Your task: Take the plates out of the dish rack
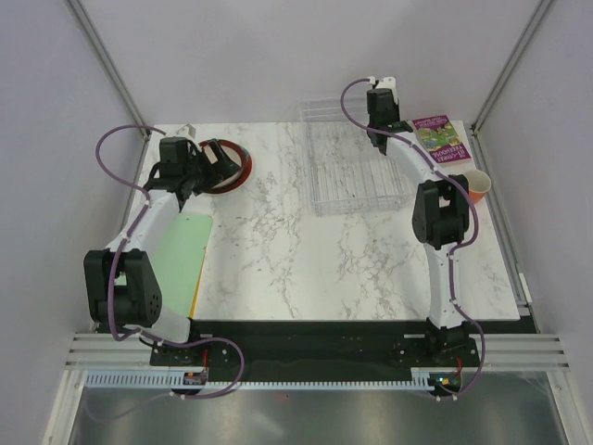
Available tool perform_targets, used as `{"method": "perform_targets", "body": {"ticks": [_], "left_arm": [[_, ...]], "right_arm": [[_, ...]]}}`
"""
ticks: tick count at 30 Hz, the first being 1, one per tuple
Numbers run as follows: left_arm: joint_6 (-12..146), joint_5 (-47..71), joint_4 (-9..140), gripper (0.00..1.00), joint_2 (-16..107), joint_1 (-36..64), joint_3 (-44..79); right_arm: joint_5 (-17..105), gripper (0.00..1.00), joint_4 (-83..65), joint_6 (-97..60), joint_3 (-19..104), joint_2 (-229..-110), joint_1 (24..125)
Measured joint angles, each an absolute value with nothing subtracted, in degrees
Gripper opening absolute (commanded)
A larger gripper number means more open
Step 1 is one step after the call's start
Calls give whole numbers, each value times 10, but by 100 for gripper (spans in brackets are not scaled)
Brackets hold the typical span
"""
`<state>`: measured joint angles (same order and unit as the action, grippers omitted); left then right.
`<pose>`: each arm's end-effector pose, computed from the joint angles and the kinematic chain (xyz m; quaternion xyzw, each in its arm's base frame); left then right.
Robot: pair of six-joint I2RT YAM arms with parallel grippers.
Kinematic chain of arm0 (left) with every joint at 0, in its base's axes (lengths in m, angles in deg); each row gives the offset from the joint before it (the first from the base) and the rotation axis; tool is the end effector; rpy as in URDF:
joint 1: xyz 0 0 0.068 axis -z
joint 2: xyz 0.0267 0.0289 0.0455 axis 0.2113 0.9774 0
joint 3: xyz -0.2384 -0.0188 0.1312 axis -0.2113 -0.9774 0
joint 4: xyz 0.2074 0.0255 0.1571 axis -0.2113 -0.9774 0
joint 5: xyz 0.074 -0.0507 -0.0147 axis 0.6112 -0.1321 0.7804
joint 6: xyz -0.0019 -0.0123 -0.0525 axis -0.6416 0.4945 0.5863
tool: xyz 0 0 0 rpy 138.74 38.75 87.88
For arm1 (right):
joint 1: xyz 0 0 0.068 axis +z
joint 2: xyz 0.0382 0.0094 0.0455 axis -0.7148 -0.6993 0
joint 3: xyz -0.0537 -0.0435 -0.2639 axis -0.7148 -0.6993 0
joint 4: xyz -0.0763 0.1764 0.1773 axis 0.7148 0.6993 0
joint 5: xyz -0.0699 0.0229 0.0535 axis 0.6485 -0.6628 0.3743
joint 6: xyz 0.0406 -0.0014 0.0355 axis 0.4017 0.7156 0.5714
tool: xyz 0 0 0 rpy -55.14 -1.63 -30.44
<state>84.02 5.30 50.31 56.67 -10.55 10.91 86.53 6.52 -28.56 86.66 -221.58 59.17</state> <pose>0.3433 -0.0192 0.2843 -0.1478 0.8656 -0.2344 0.4171 0.5318 0.1073 0.2576 0.0266 0.8377 -0.2131 0.5021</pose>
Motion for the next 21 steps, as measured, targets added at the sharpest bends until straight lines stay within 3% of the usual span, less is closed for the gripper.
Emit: {"method": "perform_targets", "body": {"ticks": [13, 21], "left_arm": [[840, 33, 504, 100, 536, -101, 100], [866, -58, 572, 100, 519, -100, 58]], "right_arm": [[944, 0, 20, -335, 786, -2102, 613], [796, 0, 102, -253, 716, -1903, 615]]}}
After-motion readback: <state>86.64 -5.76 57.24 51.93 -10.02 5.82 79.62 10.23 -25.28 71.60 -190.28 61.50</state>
